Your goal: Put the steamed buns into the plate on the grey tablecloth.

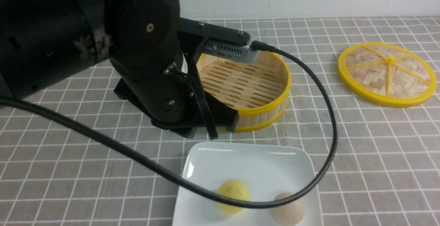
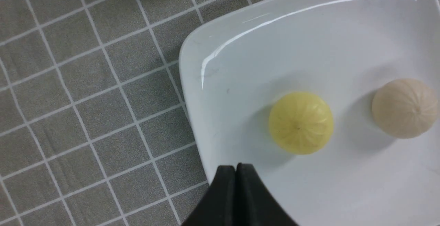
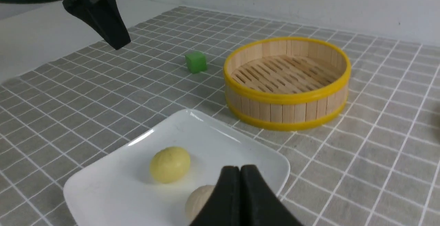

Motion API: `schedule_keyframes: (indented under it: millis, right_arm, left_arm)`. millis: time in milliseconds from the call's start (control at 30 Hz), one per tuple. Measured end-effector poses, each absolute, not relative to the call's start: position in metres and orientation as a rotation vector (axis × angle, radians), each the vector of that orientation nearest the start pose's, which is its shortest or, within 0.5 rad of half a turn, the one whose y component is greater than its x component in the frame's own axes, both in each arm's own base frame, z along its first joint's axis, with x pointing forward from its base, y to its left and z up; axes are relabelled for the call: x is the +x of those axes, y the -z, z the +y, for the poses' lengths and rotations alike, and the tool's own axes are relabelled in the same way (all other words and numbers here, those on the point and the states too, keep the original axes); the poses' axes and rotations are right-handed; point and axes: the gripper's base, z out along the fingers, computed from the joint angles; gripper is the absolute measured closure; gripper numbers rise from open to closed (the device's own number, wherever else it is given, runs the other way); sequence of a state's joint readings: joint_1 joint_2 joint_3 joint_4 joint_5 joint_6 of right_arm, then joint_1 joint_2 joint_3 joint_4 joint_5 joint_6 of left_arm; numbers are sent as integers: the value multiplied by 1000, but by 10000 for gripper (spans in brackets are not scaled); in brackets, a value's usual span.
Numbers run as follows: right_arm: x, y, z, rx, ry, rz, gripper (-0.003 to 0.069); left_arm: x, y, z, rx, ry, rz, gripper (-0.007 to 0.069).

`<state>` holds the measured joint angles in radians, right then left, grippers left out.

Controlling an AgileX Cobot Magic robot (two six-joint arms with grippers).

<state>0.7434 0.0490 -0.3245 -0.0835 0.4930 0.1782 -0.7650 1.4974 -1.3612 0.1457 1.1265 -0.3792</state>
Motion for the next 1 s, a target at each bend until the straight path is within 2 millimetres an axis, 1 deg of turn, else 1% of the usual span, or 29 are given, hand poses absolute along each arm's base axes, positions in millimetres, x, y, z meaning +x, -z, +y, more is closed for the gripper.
schedule_keyframes:
  millis: [133, 400, 700, 800, 1000]
  right_arm:
    - [31, -277, 22, -532, -562, 1601, 669]
    - [31, -277, 22, -533, -559, 1597, 665]
    - [31, -277, 22, -533, -559, 1597, 659]
    - [31, -274, 23, -535, -559, 1598, 659]
    - [39, -236, 28, -551, -513, 1696, 657]
  left_arm:
    - [228, -334, -202, 571, 130, 2668, 623]
    - [228, -334, -202, 572, 124, 2665, 622]
    - [231, -335, -199, 584, 64, 2637, 609]
    - [231, -335, -198, 585, 56, 2636, 608]
    - [232, -335, -197, 589, 34, 2628, 603]
